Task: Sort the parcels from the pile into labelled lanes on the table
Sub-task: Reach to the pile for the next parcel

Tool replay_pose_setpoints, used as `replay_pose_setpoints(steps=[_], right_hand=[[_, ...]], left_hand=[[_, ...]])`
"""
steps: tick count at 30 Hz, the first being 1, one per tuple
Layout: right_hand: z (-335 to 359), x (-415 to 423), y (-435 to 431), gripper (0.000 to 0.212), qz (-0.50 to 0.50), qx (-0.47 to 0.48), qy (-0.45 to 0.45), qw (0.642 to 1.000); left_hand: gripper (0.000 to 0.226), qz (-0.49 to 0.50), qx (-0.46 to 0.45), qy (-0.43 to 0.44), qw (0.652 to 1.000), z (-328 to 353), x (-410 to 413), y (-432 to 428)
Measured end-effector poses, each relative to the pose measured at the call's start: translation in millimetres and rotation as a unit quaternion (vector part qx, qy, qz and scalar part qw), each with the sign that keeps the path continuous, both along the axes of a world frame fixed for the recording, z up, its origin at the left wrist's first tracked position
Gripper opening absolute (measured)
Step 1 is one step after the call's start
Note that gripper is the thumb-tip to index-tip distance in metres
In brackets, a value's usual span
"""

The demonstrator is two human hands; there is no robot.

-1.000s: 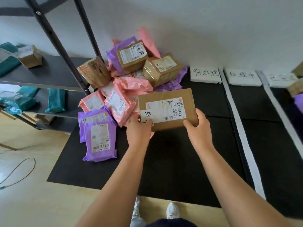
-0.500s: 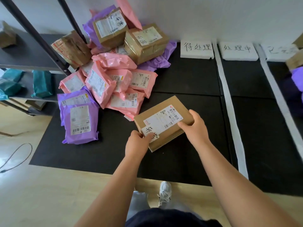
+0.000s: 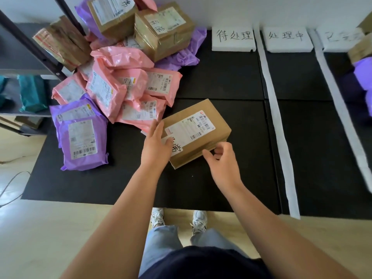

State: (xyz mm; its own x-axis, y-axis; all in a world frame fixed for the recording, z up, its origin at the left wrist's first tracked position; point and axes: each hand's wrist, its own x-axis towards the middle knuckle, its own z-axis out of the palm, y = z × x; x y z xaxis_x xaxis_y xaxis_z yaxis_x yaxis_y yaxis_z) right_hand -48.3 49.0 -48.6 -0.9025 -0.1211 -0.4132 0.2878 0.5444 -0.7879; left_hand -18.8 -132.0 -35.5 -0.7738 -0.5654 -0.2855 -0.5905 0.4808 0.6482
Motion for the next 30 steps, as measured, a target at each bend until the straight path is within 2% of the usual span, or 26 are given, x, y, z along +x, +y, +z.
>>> replay_pose_setpoints(steps=[4, 10, 17, 21, 30], right_hand=[[0, 0, -8, 0.047, 0.021, -0.010, -0.005, 1.000], [2, -15, -12, 0.069, 0.066, -0.009, 0.020, 0.998], [-3, -27, 3, 0.063, 0.061, -0.024, 0.034, 0.997], [-9, -22, 10, 0.051, 0.069, -0.046, 0.037, 0.996], [-18, -22, 14, 0.054, 0.073, -0.065, 0.034, 0.995]], left_hand=[[0.062, 0.010, -0.041, 0.006, 0.999, 1, 9, -2], [0.044, 0.063, -0.028, 0.019, 0.997, 1, 31, 14], [0.030, 0.065, -0.010, 0.018, 0.998, -5, 40, 37], [0.034, 0.045, -0.005, 0.055, 0.997, -6, 33, 39], [0.033, 0.066, 0.103, 0.086, 0.989, -15, 33, 40]])
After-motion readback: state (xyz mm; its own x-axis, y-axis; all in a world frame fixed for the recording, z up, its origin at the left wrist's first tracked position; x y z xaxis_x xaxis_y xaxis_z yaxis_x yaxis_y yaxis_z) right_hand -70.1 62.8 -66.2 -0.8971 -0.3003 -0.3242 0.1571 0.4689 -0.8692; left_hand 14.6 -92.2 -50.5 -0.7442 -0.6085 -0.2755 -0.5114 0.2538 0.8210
